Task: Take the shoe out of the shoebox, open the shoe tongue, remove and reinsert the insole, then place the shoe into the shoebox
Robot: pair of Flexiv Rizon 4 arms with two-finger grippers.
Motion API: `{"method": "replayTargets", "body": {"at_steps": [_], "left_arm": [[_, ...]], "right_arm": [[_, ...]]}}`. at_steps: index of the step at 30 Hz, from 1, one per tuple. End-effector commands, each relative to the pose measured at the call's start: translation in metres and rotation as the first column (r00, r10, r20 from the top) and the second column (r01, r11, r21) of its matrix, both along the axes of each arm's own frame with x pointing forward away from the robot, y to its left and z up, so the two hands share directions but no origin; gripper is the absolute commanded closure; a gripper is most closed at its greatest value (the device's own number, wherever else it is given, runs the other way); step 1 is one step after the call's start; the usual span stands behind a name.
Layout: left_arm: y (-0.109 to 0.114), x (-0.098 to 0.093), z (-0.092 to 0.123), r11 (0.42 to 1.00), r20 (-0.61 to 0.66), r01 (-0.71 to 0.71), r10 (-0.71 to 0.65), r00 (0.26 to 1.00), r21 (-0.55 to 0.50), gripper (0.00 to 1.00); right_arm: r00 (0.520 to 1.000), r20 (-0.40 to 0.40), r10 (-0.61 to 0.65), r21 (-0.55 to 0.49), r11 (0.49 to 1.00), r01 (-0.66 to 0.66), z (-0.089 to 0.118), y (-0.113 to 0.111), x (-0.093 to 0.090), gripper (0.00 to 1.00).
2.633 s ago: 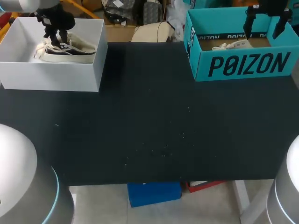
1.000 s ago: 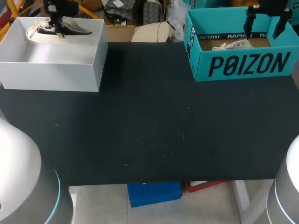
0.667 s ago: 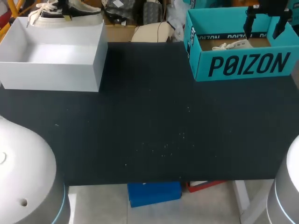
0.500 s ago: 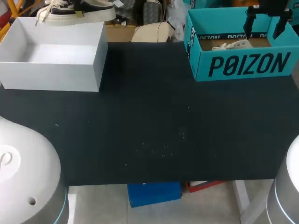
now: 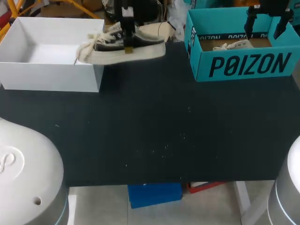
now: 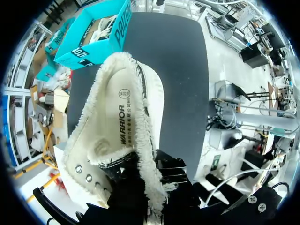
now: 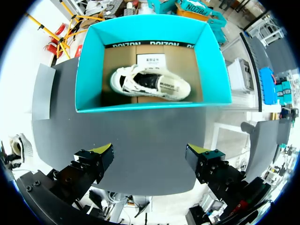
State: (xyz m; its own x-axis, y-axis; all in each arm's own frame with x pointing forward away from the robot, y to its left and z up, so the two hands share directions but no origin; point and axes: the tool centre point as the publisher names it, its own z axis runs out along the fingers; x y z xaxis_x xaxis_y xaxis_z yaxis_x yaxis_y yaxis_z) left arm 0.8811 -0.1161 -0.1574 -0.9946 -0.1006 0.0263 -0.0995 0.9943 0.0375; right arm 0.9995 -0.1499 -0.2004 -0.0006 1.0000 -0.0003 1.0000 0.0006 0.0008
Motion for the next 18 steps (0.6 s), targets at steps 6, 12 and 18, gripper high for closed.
{"method": "replayTargets", "body": {"at_steps": [6, 12, 18], "left_arm": [[-0.025, -0.082, -0.085, 1.000, 0.422, 0.023, -0.024, 0.906, 0.009, 1.00], [-0.031, -0.080, -0.144, 0.999, 0.421, 0.006, -0.021, 0.907, 0.038, 1.00], [-0.034, -0.069, -0.194, 1.000, 0.420, 0.017, -0.025, 0.907, 0.021, 1.00]], "right_arm": [[1.000, 0.000, 0.000, 0.000, 1.000, 0.000, 0.000, 0.000, 0.000, 0.00], [1.000, 0.000, 0.000, 0.000, 1.000, 0.000, 0.000, 0.000, 0.000, 0.00], [1.000, 0.000, 0.000, 0.000, 1.000, 0.000, 0.000, 0.000, 0.000, 0.00]]}}
